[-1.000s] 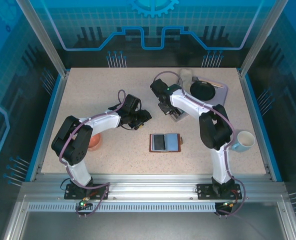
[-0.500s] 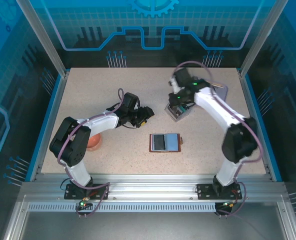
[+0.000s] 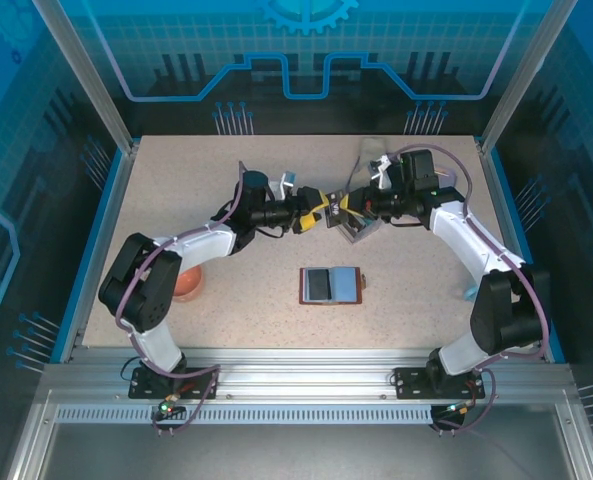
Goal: Put the credit cards into the card holder
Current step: Pick up the credit card from the storage box.
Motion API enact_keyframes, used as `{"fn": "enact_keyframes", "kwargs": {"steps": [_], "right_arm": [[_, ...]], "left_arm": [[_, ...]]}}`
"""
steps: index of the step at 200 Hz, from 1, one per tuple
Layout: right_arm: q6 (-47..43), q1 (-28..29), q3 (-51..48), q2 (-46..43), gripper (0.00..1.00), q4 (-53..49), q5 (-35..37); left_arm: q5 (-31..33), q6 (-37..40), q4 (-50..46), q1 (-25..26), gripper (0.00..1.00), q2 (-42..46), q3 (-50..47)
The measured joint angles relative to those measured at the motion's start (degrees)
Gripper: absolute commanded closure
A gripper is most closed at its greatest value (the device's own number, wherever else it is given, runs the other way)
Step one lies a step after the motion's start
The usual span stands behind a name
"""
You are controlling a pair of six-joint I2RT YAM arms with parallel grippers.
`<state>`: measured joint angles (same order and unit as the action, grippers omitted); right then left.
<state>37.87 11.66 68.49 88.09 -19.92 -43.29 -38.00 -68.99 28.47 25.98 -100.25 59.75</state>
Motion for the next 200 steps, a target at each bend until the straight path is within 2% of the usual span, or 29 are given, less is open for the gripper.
{"fn": "enact_keyframes", "kwargs": {"steps": [33,65,80,145,182,200], "right_arm": [[3.8,-0.1,-1.1,0.0,0.99,4.5,-3.9],[4.1,-0.1,-1.2,0.1,0.96,4.5,-4.4],[3.9,-0.4,-1.2,0.2,0.96,4.1,-4.3],[3.7,-0.8,-3.8,0.3,0.99,4.2,-5.2],[3.8,-0.9,-4.1,0.3,1.00,4.2,-5.2],[3.8,-0.9,-4.7,0.3,0.97,4.2,-5.0]], "left_arm": [[-3.5,-1.7,4.0,0.1,0.55,0.0,0.3],[-5.3,-3.5,7.4,0.1,0.76,0.0,0.3],[-5.4,-4.0,7.4,0.0,0.81,0.0,0.3],[-5.4,-2.5,4.7,0.2,0.89,0.6,-1.1],[-5.0,-1.3,2.9,0.2,0.83,1.1,-1.1],[-5.0,-1.4,2.6,0.2,0.89,1.3,-1.1]]}}
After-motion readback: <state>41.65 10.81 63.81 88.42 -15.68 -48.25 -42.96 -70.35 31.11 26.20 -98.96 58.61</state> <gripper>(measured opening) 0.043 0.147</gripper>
